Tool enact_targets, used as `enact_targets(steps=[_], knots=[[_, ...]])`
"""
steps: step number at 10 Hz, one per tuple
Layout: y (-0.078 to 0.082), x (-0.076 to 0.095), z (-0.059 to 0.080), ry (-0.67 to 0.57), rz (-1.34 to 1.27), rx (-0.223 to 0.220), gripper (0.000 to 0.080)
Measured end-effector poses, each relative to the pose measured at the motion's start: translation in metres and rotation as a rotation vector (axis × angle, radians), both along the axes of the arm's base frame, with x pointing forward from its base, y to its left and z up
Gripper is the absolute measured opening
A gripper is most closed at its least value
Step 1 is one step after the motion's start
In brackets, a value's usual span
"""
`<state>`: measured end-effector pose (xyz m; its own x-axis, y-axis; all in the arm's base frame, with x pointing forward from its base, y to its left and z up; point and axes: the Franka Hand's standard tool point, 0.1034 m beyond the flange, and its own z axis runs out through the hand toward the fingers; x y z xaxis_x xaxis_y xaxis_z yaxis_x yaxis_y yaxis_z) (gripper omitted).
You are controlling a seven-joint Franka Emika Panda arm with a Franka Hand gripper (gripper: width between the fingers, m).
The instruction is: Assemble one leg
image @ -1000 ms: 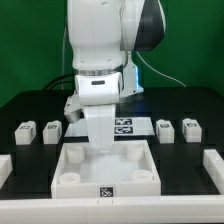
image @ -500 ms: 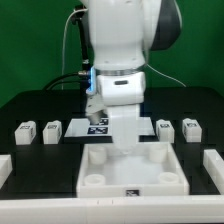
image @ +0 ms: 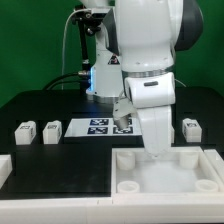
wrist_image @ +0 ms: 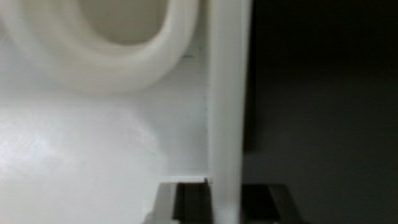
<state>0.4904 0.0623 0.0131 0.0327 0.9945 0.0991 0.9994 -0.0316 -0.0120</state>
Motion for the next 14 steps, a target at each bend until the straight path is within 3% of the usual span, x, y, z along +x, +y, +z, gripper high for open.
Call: enact_targets(steps=[6, 8, 9, 10, 11, 14], knots=[[-0.0008, -0.0006, -0.0005, -0.002, -0.005, 0.001, 0.0059], [-0.0012, -0.0006, -0.0007, -0.002, -0.006, 0.001, 0.0419], [-0.0014, -0.0007, -0.0008, -0.001, -0.006, 0.001, 0.0419], [-0.0015, -0.0007, -0.0009, -0.001, -0.007, 0.001, 0.0553], [-0.0016, -0.0007, -0.0010, -0.001, -0.007, 0.001, 0.0629], [-0.0019, -0.0008, -0.0011, -0.001, -0.007, 0.000, 0.0644]])
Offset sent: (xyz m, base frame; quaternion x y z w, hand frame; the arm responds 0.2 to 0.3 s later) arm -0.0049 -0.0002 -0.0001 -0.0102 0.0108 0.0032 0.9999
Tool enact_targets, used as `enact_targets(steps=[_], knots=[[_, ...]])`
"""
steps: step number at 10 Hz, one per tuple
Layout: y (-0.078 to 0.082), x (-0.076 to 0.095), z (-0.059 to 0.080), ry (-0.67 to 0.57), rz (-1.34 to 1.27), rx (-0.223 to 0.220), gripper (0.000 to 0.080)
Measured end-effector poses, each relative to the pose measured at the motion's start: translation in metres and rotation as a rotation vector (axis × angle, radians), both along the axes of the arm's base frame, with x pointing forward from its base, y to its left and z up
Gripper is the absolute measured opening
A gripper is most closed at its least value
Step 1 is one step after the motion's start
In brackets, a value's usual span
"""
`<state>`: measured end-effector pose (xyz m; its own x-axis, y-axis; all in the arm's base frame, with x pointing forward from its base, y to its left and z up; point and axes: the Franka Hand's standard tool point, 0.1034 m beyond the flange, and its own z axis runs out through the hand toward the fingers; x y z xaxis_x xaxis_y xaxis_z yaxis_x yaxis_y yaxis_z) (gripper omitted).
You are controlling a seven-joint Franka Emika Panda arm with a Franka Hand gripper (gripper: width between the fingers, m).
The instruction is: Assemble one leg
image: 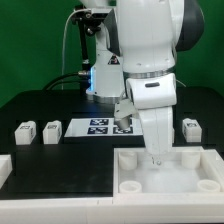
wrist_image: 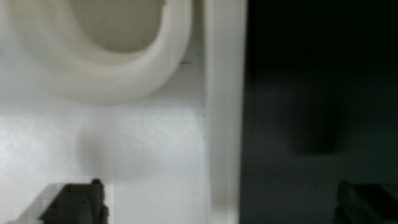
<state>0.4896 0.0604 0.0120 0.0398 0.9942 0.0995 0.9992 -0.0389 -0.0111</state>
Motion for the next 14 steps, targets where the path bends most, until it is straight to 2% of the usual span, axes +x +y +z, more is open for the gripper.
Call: enact_targets(steps=[3, 5, 6, 8, 10, 14], knots=[[0.000, 0.000, 0.001, -0.001, -0.003, 0.000, 0.0649], [0.007, 0.001, 0.029, -0.020, -0.082, -0.015, 0.0649], [0.019, -0.005, 0.042, -0.023, -0.157, -0.021, 0.0649], [0.044, -0.016, 0.055, -0.022, -0.267, -0.020, 0.0649], [0.070, -0.024, 0.056, -0.010, -0.505, -0.004, 0.0649], [0.072, -0.029, 0.053, 0.036, -0.881, 0.012, 0.0649]])
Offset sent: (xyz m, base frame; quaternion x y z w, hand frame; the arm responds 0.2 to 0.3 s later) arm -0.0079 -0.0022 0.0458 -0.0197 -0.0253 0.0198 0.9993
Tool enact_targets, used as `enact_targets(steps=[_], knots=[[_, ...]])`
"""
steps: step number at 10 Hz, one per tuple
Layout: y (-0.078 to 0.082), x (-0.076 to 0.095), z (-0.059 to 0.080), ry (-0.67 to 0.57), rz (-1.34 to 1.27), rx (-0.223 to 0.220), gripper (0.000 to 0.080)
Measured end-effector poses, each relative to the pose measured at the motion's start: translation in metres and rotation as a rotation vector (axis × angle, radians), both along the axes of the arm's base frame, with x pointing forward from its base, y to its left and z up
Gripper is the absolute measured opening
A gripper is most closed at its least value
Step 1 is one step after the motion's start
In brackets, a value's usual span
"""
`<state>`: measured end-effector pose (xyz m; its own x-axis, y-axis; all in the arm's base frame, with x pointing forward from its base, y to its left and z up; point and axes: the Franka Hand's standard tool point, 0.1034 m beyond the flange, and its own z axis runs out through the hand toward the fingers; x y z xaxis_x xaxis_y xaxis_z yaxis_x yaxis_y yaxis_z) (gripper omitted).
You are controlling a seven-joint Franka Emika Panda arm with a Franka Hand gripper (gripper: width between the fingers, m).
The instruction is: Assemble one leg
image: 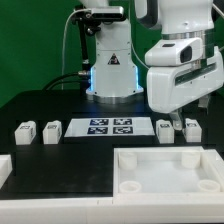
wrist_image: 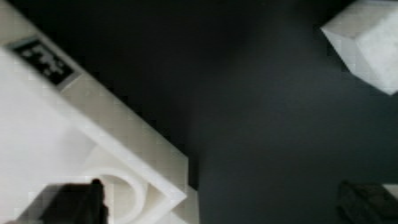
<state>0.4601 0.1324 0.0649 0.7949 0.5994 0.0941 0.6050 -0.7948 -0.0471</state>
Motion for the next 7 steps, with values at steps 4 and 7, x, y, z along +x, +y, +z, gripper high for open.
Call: enact_targets(steps=[4, 7], knots=[[0.018, -0.005, 0.002, 0.064, -0.541, 0.050, 0.0649], [0.018, -0.006, 0.000, 0.102, -0.599, 0.050, 0.0649]])
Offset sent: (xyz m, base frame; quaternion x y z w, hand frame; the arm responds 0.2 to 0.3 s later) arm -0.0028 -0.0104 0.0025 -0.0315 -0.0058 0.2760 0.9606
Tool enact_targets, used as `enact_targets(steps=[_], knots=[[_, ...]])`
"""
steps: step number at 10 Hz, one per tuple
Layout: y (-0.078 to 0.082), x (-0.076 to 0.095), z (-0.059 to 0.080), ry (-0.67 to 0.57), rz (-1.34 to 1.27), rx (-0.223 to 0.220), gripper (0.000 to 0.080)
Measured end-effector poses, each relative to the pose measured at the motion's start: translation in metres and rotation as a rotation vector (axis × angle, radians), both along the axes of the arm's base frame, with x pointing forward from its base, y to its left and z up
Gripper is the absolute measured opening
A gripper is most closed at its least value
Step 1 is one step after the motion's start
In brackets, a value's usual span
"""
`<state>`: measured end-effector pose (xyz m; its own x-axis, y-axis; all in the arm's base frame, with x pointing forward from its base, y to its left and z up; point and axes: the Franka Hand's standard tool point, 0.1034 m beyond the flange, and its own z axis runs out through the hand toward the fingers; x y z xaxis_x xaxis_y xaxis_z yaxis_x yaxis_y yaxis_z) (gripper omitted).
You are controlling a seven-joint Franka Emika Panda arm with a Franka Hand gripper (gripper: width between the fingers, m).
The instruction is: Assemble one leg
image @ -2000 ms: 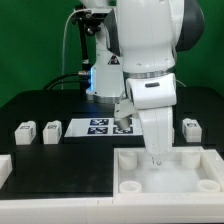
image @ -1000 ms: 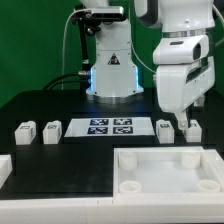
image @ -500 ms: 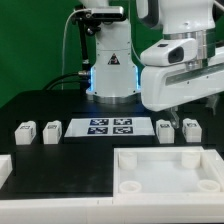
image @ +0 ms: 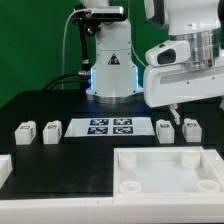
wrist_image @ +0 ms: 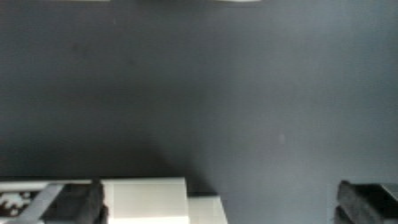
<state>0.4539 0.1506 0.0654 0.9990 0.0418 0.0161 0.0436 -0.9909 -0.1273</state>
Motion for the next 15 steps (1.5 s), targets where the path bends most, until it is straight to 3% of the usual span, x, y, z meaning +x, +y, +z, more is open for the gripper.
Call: enact_targets(steps=[2, 6, 9, 12, 15], knots=[[-0.001, -0.006, -0.002, 0.056, 0.011, -0.008, 0.0649], [0.010, -0.029, -0.013, 0.576, -0.024, -0.063, 0.0649], [0.014, -0.032, -0.016, 0.819, 0.017, -0.069, 0.0649], [0.014, -0.031, -0.021, 0.849, 0.022, -0.067, 0.0649], [0.010, -0.058, -0.043, 0.842, 0.012, -0.075, 0.0649]])
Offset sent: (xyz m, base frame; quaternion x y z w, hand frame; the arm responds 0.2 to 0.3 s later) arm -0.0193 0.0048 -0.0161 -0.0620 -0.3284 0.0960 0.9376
